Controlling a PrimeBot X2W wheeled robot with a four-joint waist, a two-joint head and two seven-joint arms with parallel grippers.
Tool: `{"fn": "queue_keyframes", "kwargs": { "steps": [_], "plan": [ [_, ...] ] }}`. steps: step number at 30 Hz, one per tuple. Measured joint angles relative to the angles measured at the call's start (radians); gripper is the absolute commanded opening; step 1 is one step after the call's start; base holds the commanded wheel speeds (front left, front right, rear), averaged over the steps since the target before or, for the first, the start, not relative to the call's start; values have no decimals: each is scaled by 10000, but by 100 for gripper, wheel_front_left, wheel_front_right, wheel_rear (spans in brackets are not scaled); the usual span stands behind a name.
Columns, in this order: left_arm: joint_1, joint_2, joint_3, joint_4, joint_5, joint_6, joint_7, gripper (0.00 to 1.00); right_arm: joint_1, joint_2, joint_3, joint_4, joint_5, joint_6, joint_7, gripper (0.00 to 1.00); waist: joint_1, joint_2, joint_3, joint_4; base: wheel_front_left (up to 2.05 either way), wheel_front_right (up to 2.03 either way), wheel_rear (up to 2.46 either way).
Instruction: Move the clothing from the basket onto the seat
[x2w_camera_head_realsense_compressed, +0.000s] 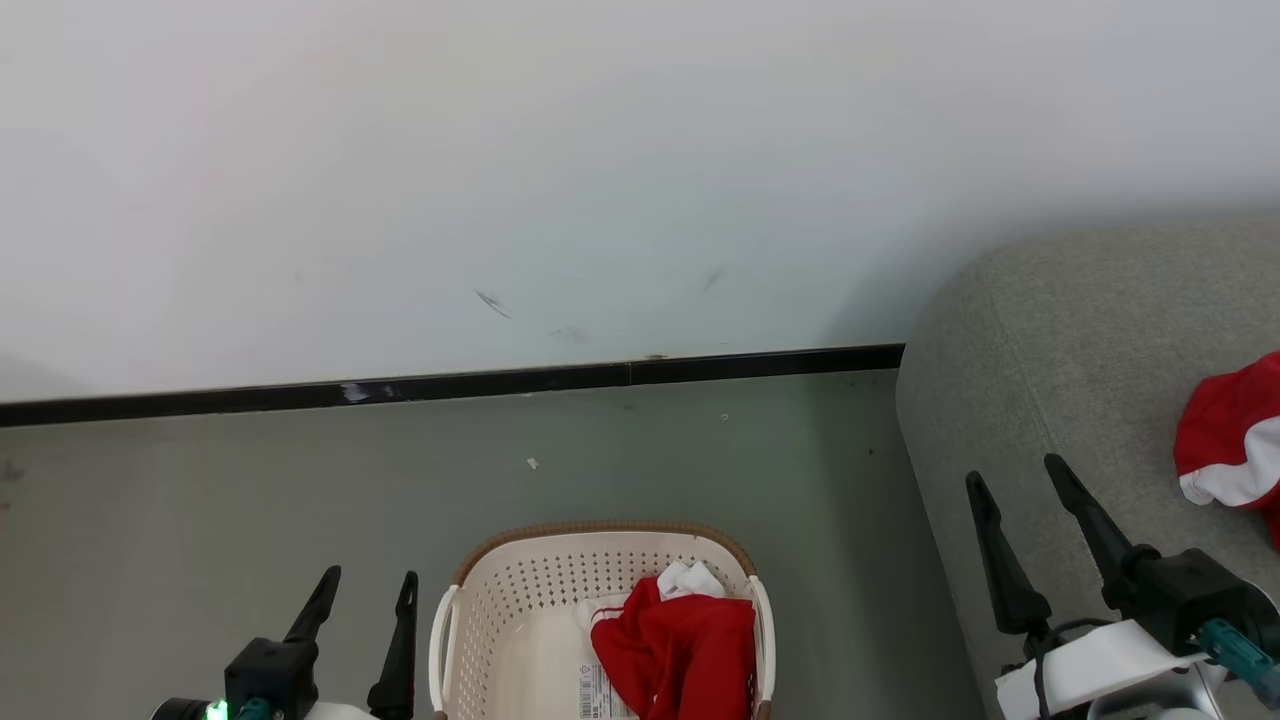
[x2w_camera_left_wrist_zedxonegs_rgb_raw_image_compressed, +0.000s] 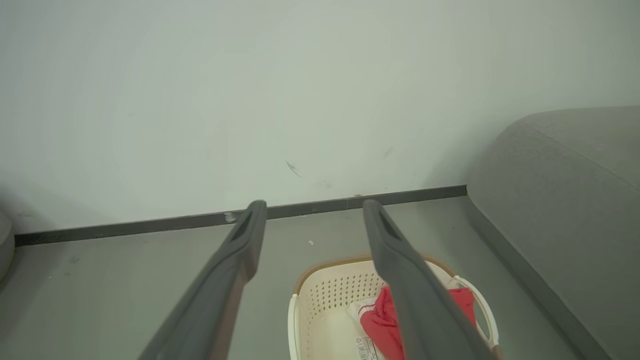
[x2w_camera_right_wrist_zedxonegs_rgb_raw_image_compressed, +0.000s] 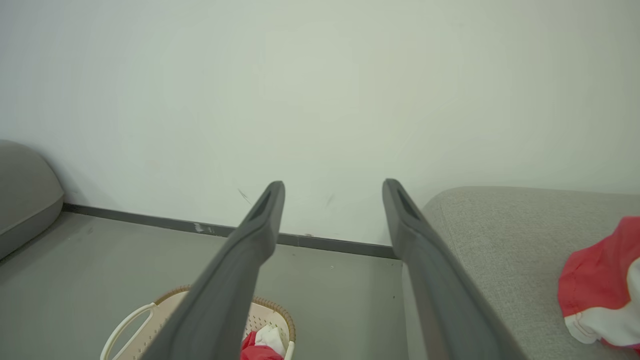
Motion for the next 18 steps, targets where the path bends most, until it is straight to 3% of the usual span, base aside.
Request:
{"fn": "queue_keyframes", "kwargs": {
  "steps": [18],
  "plan": [
    [-1675,-322,-1402,1147,677,-892,855,100,84,23,-811,-974,0,0,0,100,0,0,921,-340,0,0,0]
  ]
}}
